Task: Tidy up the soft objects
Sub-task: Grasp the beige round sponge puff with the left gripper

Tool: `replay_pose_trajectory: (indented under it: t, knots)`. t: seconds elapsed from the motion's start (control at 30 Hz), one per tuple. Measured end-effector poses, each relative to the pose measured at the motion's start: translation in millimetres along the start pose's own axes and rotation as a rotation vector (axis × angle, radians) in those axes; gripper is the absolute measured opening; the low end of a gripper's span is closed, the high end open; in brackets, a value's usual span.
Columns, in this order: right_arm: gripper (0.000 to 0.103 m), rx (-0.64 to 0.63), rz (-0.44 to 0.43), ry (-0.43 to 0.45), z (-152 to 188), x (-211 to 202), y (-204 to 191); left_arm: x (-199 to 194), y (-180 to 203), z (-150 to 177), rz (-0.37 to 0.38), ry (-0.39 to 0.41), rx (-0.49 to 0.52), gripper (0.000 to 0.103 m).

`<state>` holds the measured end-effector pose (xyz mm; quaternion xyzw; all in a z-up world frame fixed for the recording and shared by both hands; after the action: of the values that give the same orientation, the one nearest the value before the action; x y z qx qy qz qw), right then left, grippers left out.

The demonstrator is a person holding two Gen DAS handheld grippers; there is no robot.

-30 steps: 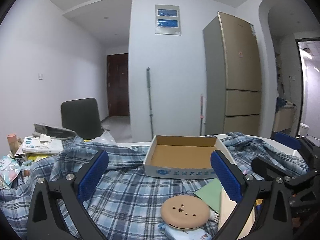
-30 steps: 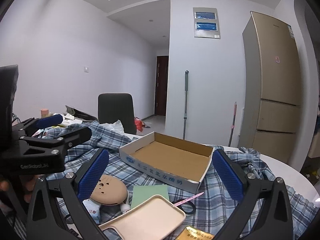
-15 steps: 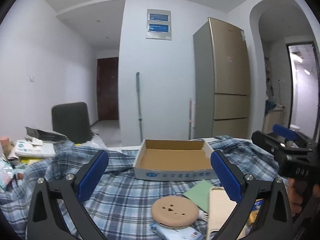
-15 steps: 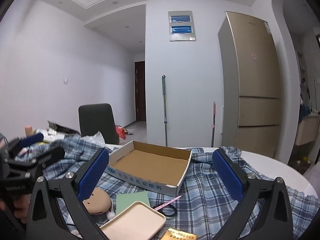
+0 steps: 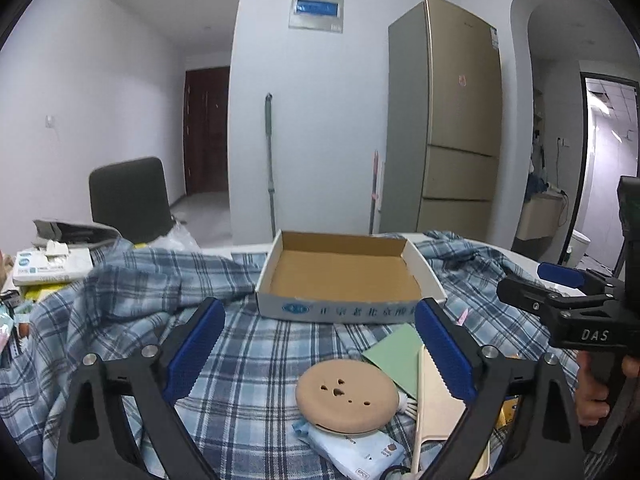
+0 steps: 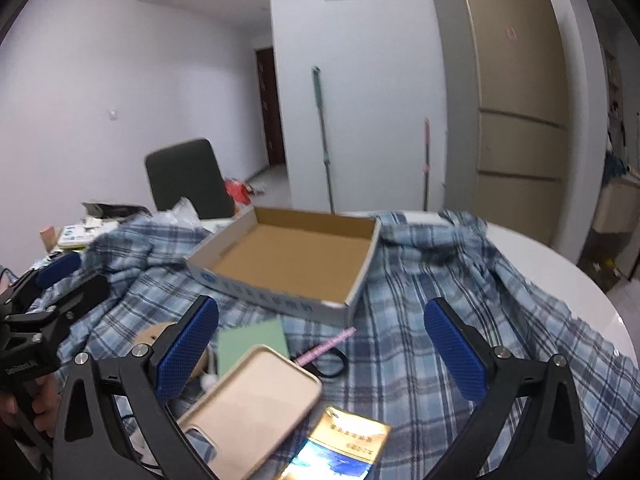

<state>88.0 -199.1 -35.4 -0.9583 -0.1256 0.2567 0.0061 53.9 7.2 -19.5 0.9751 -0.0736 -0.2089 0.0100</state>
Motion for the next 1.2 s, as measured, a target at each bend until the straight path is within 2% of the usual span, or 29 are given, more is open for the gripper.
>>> replay_pose_trajectory:
  t: [0.13,0.2,0.37,0.53,0.63,0.8,1.0,1.03,1.1,1.2]
  knots:
    - [0.102,0.039,-0.002,-0.032,3,6,9,28,12,10,0.039,-0.173,0.103,0.098]
    - [0.102,0.042,0.005,-0.043,4,7,10,35,14,12,0.064,-0.213,0.109,0.098]
    - [0.102,0.019,0.011,-0.058,5,10,4,55,6,18,0.097,-0.312,0.064,0.098]
    - [0.102,-0.009,0.039,-0.113,9,23,0,77,7,29,0.133,-0.414,0.048,0.098]
    - [0.102,-0.019,0.052,-0.135,13,29,-2,83,16,36,0.138,-0.451,0.079,0.097]
    - [0.102,-0.015,0.05,-0.144,14,31,-1,84,24,37,0.129,-0.457,0.12,0.097]
    - [0.102,-0.023,0.051,-0.15,14,32,-3,92,26,40,0.109,-0.489,0.135,0.091]
    - [0.102,-0.024,0.051,-0.15,14,32,-4,93,25,40,0.102,-0.494,0.133,0.087]
    - [0.102,-0.024,0.052,-0.153,15,33,-4,95,25,41,0.1,-0.499,0.13,0.085]
    - [0.102,-0.021,0.052,-0.154,15,32,-4,92,24,39,0.097,-0.483,0.132,0.082]
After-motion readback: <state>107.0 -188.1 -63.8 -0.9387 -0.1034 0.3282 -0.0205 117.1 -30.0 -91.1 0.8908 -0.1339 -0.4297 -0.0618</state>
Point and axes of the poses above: each gripper's, at about its wrist camera, not at the fingertips, and x roughly the way its jaws point, y to its right, z to its underside, the point moved 1 cm from there along x, roughly the way its jaws point, and after that the axes turned 1 degree about -y, right-handed, at the moved point
